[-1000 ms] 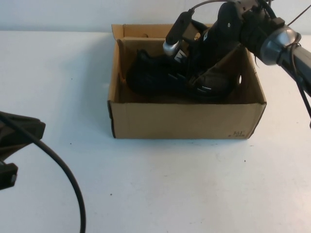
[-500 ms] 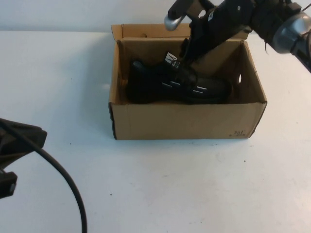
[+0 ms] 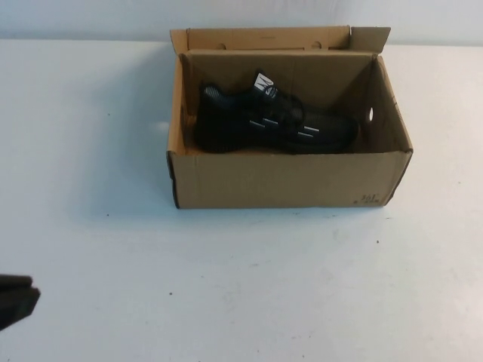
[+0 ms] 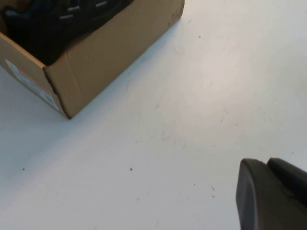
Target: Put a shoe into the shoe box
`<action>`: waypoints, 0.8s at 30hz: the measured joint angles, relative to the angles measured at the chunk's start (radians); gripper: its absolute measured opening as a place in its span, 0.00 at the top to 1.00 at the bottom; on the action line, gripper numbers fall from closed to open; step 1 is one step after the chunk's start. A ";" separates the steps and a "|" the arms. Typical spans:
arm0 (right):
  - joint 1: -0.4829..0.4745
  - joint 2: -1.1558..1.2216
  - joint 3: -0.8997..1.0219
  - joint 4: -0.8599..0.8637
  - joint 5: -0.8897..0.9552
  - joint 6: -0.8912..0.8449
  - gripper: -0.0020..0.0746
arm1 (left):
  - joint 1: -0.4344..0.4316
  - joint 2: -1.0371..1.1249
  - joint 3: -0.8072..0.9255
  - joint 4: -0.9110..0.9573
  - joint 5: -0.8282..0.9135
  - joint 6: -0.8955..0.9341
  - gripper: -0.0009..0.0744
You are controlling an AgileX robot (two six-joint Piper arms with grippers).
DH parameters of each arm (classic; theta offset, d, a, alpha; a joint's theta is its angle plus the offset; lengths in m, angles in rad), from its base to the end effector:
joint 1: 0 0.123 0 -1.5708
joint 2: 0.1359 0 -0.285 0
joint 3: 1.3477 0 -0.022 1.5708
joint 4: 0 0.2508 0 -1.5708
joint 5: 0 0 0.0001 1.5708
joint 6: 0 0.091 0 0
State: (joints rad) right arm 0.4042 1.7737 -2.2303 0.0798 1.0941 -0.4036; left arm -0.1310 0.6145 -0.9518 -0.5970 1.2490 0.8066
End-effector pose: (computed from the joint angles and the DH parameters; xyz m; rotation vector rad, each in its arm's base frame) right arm 0.3426 0.1535 0.4929 -0.8361 1.9479 0.0973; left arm 0.0597 -0.0568 0.3874 1.0388 1.9675 -0.4040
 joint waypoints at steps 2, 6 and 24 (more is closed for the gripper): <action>0.000 -0.072 0.008 0.021 0.035 0.033 0.99 | 0.000 -0.055 0.000 -0.004 0.004 -0.023 0.99; 0.000 -0.210 0.064 0.078 0.075 0.073 0.99 | -0.010 -0.176 0.000 -0.024 0.013 -0.044 0.99; 0.000 -1.003 1.119 0.169 -0.480 0.008 0.99 | -0.011 -0.340 0.040 0.006 -0.244 -0.150 0.99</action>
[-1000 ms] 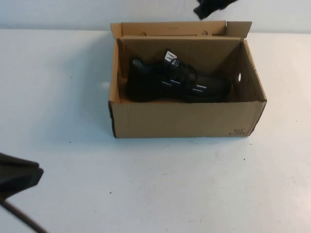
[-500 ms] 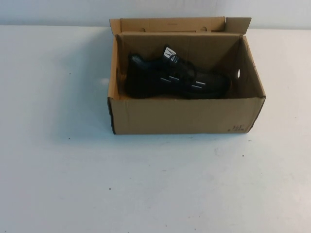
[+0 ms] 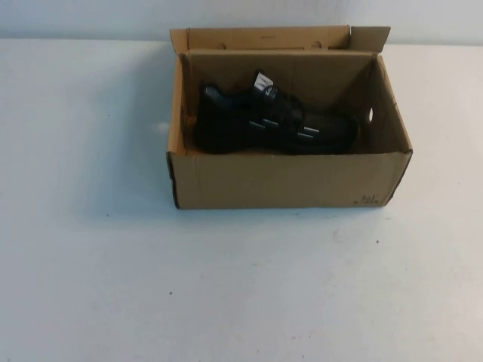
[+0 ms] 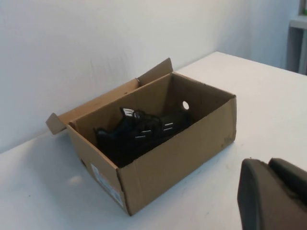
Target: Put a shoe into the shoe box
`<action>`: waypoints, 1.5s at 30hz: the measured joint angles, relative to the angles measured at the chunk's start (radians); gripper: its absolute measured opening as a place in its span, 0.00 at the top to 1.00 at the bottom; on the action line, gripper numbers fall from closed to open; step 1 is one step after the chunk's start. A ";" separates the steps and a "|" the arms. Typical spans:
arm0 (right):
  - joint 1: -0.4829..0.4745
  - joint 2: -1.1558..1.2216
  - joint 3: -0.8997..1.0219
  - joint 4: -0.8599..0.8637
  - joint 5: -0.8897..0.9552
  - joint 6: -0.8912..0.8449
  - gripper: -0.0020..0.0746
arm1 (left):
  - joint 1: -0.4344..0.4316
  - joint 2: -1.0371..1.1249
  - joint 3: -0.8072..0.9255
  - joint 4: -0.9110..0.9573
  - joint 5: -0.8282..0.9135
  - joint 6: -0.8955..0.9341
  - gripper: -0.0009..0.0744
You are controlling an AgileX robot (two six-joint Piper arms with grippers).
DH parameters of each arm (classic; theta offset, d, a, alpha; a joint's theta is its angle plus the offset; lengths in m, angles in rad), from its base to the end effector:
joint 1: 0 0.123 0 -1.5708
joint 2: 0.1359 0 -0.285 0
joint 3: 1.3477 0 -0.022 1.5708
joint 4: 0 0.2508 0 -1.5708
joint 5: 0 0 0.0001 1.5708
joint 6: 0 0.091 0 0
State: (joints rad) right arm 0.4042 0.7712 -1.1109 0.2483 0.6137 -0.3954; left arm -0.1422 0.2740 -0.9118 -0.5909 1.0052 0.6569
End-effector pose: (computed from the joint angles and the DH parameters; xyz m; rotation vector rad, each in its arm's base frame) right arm 0.1166 0.0639 0.4558 -0.6120 1.6389 0.2798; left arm -0.0155 -0.0411 0.4039 0.7297 1.5916 -0.3074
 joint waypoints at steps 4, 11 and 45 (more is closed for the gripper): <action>0.000 -0.162 0.275 0.002 -0.146 -0.017 0.99 | 0.000 0.000 0.081 0.000 -0.082 -0.007 0.99; 0.000 -0.334 0.615 0.043 -0.351 -0.021 0.99 | 0.000 0.000 0.197 0.000 -0.159 -0.011 0.99; 0.000 -0.360 0.698 0.084 -0.345 -0.025 0.99 | 0.000 0.000 0.218 0.002 -0.206 -0.013 0.99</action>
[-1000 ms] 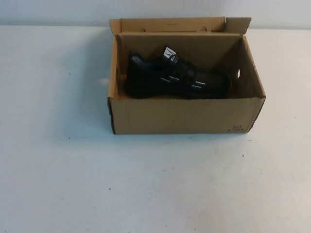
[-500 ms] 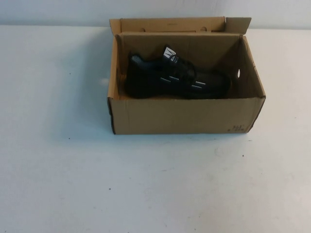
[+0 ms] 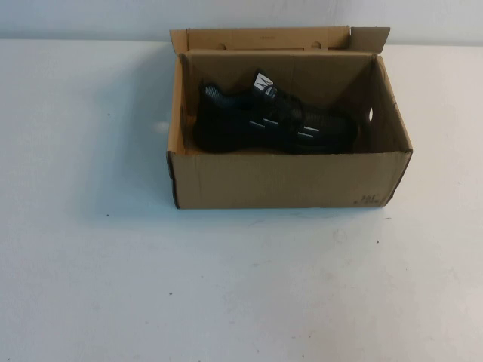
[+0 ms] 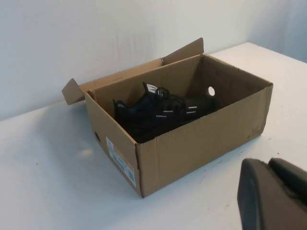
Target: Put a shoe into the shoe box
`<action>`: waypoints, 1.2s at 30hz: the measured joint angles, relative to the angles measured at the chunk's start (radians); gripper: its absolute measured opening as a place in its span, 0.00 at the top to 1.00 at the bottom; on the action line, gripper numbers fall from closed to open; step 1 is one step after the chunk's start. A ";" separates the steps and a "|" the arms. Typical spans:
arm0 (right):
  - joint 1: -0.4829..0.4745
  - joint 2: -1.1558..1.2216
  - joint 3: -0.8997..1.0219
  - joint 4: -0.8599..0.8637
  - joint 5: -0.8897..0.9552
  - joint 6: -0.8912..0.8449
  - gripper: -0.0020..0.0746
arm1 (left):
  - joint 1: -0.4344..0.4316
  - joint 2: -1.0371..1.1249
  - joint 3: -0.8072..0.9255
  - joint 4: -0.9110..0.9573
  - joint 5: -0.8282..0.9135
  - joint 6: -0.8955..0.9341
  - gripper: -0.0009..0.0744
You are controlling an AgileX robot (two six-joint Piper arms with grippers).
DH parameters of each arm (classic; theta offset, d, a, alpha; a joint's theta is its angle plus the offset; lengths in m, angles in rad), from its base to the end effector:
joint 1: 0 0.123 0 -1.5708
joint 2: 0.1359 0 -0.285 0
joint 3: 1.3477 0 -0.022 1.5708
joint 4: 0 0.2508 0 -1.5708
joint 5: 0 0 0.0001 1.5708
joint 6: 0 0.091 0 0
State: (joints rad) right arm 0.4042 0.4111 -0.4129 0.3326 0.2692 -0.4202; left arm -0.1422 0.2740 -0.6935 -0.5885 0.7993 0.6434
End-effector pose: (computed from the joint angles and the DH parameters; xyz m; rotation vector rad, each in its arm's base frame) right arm 0.0831 0.0442 0.3004 -0.4963 1.6736 0.2996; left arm 0.0236 -0.0400 0.3608 0.5937 1.6625 -0.3144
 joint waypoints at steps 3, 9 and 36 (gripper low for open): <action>0.000 0.000 0.000 0.000 0.000 0.000 0.99 | 0.000 -0.016 0.011 0.016 -0.034 0.000 0.99; 0.000 0.000 0.000 0.000 0.002 0.000 0.99 | 0.000 -0.051 0.136 0.125 -0.244 -0.100 0.99; 0.000 0.000 0.000 0.000 0.125 0.000 0.99 | -0.017 -0.286 0.719 0.751 -0.404 -0.894 0.99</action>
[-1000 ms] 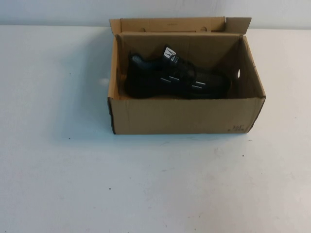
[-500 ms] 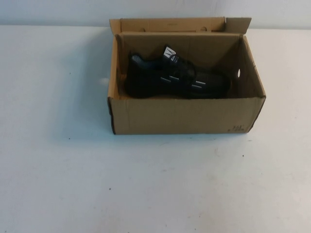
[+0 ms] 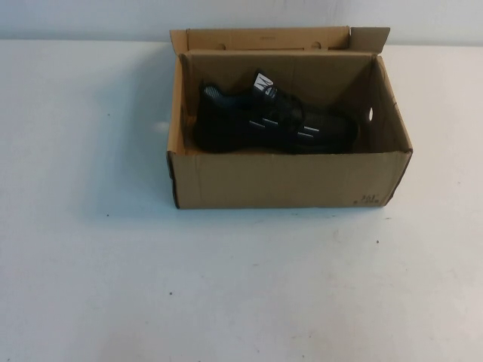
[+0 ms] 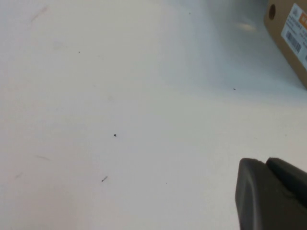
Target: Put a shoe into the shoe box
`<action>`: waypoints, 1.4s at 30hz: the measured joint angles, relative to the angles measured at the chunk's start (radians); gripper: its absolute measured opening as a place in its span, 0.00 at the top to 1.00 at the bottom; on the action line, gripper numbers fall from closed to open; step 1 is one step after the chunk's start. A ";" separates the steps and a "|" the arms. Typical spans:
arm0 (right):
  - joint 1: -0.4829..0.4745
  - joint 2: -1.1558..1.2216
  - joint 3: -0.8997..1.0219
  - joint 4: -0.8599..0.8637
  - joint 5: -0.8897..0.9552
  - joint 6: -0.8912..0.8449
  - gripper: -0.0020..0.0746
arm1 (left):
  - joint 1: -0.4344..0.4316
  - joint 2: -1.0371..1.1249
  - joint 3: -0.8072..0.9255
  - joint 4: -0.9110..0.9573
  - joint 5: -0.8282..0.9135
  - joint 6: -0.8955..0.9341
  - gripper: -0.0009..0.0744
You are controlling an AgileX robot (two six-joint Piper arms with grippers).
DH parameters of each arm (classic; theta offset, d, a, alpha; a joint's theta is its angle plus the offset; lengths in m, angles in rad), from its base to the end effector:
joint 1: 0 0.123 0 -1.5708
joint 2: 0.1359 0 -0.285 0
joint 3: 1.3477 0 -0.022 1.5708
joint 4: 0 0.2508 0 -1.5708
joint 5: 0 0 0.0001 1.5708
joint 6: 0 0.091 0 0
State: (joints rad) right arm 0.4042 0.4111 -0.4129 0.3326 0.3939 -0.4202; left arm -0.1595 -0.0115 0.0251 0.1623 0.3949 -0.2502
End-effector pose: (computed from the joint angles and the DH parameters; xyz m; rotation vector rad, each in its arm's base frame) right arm 0.0792 0.0463 0.2899 -0.5601 1.7799 0.3196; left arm 0.0522 -0.0027 0.1704 0.0134 1.8885 -0.1189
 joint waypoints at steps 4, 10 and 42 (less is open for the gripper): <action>0.000 0.000 0.000 0.000 0.024 0.000 0.99 | 0.000 0.000 0.000 -0.010 0.000 0.000 0.99; 0.000 0.000 0.000 0.000 0.035 0.000 0.99 | 0.000 0.000 0.000 -0.011 0.000 0.000 0.99; -0.098 -0.198 0.171 -0.083 -0.159 0.152 0.99 | 0.000 0.000 0.000 -0.011 0.000 -0.004 0.99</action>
State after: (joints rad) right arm 0.3057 0.2132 -0.2418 0.2492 0.2350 -0.2680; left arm -0.1595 -0.0115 0.0251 0.1510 0.3949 -0.2542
